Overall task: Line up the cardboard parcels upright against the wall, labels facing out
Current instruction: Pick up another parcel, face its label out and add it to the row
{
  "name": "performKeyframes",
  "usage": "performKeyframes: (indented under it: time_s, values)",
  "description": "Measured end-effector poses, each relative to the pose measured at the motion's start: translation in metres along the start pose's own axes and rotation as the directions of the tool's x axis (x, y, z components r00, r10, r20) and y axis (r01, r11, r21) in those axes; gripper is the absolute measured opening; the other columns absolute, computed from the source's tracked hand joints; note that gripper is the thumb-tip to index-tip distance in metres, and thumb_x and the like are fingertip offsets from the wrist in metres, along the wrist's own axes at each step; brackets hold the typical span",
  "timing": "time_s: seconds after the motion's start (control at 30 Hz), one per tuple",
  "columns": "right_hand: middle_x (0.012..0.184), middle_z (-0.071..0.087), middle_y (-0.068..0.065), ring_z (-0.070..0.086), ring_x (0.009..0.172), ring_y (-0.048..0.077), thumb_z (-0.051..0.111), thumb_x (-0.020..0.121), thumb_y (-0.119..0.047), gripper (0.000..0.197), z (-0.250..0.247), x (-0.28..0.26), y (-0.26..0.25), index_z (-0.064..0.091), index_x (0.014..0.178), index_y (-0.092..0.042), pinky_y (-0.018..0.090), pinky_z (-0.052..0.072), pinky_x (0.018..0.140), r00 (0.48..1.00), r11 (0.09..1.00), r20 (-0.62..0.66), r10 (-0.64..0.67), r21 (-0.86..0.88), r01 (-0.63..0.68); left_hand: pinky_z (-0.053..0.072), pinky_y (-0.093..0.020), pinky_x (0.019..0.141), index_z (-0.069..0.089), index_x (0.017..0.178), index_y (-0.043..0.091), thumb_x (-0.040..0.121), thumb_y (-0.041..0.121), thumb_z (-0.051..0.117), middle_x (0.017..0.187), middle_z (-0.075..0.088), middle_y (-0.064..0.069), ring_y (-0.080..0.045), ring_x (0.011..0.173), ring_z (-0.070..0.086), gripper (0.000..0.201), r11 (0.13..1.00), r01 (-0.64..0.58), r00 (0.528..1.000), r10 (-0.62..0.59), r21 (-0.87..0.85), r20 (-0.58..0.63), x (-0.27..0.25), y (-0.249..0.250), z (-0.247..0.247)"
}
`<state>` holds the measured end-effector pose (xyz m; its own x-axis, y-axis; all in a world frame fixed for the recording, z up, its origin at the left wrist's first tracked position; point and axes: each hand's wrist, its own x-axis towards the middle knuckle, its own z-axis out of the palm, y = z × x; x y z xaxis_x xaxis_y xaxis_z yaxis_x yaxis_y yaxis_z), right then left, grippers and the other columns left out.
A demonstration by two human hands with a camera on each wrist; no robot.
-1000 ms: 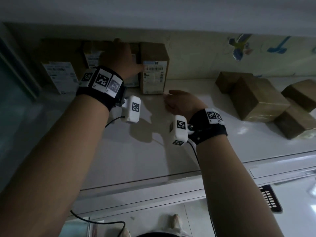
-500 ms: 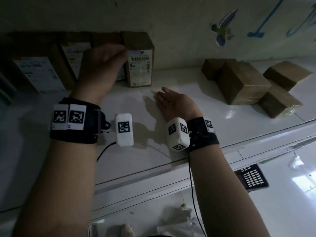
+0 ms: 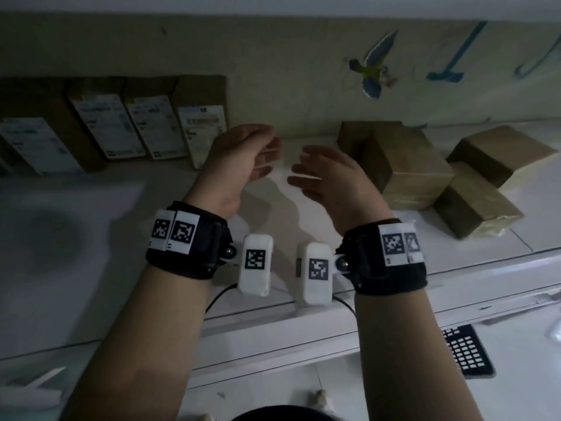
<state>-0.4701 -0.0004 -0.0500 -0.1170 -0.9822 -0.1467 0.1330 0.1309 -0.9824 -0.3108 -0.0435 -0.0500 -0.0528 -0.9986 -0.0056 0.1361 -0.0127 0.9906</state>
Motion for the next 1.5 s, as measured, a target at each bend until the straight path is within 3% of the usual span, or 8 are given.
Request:
performKeyframes:
  time_s: [0.23,0.43,0.57,0.7,0.93,1.1,1.3,1.5]
  values:
    - [0.117,0.076,0.006,0.075,0.104,0.019,0.065,0.097,-0.022,0.038,-0.086,-0.008,-0.043,0.063,0.134,-0.016,0.034,0.061,0.093,0.956,0.963,-0.141,-0.256,-0.126,0.239,0.053,-0.038,0.087,0.07,0.091,0.019,0.099,0.016,0.064,0.089,0.073,-0.003,-0.02,0.093,0.067,0.01,0.994,0.099,0.99,-0.094,-0.041,0.108,0.0,-0.009,0.096]
    - [0.109,0.075,-0.007,0.069,0.087,-0.006,0.065,0.097,-0.018,0.034,-0.145,-0.011,-0.056,0.066,0.13,-0.024,0.005,0.049,0.062,0.909,0.94,-0.258,-0.328,-0.18,0.288,0.048,-0.04,0.106,0.07,0.112,0.024,0.099,0.031,0.067,0.117,0.071,0.002,-0.018,0.119,0.062,0.015,0.994,0.101,0.981,-0.107,0.043,0.163,-0.008,-0.02,0.154]
    - [0.122,0.068,0.001,0.067,0.1,0.009,0.063,0.096,-0.023,0.042,-0.166,-0.007,-0.047,0.059,0.138,-0.024,0.018,0.056,0.071,0.926,0.948,-0.244,-0.289,-0.211,0.241,0.044,-0.042,0.102,0.071,0.104,0.026,0.101,0.033,0.065,0.111,0.068,0.001,-0.021,0.116,0.06,0.009,0.993,0.116,0.981,-0.12,0.036,0.155,-0.012,-0.03,0.169]
    - [0.125,0.067,0.013,0.068,0.115,0.035,0.066,0.092,-0.027,0.053,-0.168,-0.003,-0.03,0.051,0.142,-0.017,0.057,0.056,0.101,0.967,0.971,-0.168,-0.193,-0.176,0.164,0.043,-0.046,0.109,0.07,0.117,0.028,0.076,0.054,0.075,0.135,0.069,-0.003,-0.026,0.128,0.06,0.049,0.984,0.164,0.971,-0.174,0.072,0.164,-0.02,-0.04,0.173]
    - [0.118,0.07,0.005,0.069,0.104,0.019,0.061,0.097,-0.023,0.04,-0.164,0.005,-0.029,0.061,0.137,-0.019,0.029,0.055,0.074,0.982,0.969,-0.081,-0.169,-0.197,0.151,0.054,-0.048,0.106,0.069,0.125,0.011,0.096,0.034,0.072,0.11,0.078,-0.006,-0.025,0.107,0.073,0.037,0.986,0.129,0.992,-0.13,0.105,0.0,-0.019,-0.04,0.158]
    - [0.1,0.076,0.008,0.073,0.099,0.028,0.06,0.088,-0.024,0.025,-0.158,0.005,-0.025,0.073,0.107,-0.016,0.053,0.06,0.09,0.953,0.931,-0.08,-0.291,-0.252,0.263,0.056,-0.041,0.099,0.071,0.118,0.017,0.081,0.059,0.079,0.113,0.079,-0.002,-0.024,0.104,0.074,0.056,0.939,0.181,0.983,-0.163,0.293,-0.085,-0.022,-0.037,0.135]
    - [0.105,0.078,0.001,0.074,0.101,0.008,0.04,0.084,0.019,0.053,-0.155,0.009,-0.014,0.074,0.105,-0.016,0.026,0.061,0.086,0.933,0.918,0.005,-0.36,-0.173,0.355,0.06,-0.045,0.1,0.073,0.116,0.013,0.089,0.039,0.081,0.108,0.082,-0.007,-0.023,0.104,0.078,0.038,0.952,0.259,0.965,-0.246,0.165,-0.096,-0.039,-0.043,0.11]
    - [0.119,0.068,-0.004,0.063,0.101,0.003,0.05,0.096,-0.006,0.044,-0.158,0.013,-0.011,0.059,0.138,-0.019,0.007,0.053,0.069,0.939,0.895,0.018,-0.344,-0.298,0.333,0.055,-0.036,0.097,0.07,0.125,0.015,0.089,0.03,0.081,0.109,0.082,0.002,-0.016,0.1,0.076,0.041,0.948,0.264,0.965,-0.261,0.178,-0.04,-0.043,-0.04,0.114]
